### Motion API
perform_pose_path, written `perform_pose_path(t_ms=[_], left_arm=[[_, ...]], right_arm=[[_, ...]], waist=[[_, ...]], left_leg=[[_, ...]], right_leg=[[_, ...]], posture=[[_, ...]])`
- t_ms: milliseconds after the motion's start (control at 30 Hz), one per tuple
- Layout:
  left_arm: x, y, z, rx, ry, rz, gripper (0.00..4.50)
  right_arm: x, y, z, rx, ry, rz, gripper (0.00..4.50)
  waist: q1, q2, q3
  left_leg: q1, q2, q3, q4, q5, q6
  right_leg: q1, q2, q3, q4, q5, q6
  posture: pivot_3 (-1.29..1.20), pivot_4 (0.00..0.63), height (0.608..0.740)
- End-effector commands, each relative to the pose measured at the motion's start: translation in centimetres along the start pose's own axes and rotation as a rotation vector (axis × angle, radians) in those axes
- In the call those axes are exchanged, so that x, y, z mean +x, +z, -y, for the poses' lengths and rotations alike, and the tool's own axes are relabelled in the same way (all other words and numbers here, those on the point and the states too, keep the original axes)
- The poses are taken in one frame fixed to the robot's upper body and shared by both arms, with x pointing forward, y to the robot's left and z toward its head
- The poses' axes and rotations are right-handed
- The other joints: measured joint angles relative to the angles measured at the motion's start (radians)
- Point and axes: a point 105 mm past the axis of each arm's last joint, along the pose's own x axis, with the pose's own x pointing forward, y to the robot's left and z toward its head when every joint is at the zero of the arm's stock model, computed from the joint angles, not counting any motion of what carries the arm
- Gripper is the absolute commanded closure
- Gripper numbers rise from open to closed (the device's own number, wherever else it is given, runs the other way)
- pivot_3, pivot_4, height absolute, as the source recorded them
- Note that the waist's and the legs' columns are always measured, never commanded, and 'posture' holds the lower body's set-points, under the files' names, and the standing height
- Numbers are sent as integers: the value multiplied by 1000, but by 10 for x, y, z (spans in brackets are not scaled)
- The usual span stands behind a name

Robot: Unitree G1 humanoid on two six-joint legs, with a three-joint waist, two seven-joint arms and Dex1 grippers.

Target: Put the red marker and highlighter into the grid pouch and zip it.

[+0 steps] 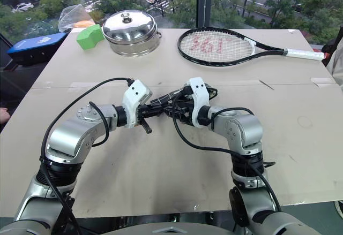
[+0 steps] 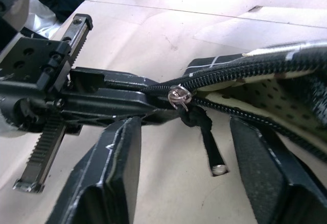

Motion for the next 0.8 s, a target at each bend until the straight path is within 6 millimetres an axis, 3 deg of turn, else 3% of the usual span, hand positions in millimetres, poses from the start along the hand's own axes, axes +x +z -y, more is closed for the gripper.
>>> perform_pose_path(t_ms=[33, 133, 333, 533, 733, 800], left_arm=[[-7, 15, 3, 41, -2, 45, 4500], [-7, 16, 4, 39, -4, 47, 4500], [-10, 14, 6, 36, 4, 44, 4500], [-14, 9, -2, 35, 44, 25, 4500], [-18, 1, -12, 63, 83, 0, 4500], [-16, -2, -11, 111, 78, -4, 4500]], right_arm=[[5, 15, -10, -38, 29, 60, 1771], [10, 15, -9, -33, 15, 68, 1771], [10, 15, -6, -45, -2, 79, 4336], [-20, 15, 24, -102, -162, 76, 4336], [-97, 17, 97, -135, -544, 51, 4336], [-116, 16, 111, -148, -613, 36, 4336]], waist=[[-3, 0, 0], [-9, 0, 0], [-17, 0, 0], [-14, 0, 0], [-10, 0, 0], [-13, 0, 0]], left_leg=[[0, 0, 0, 0, 0, 0], [0, 0, 0, 0, 0, 0], [0, 0, -1, 0, 0, 0], [0, 0, -1, 0, 0, 0], [-1, -1, 0, 0, 0, 0], [0, 0, 0, 0, 0, 0]], right_leg=[[0, 0, 0, 0, 0, 0], [0, 0, 1, 0, 0, 0], [0, 0, 2, 0, 0, 0], [0, -1, 3, 0, 0, 0], [0, -2, 3, -1, 0, 0], [0, -2, 3, -1, 0, 0]], posture=[[0, 150, 740], [0, 150, 740], [0, 150, 740], [0, 150, 740], [0, 150, 740], [0, 150, 740]])
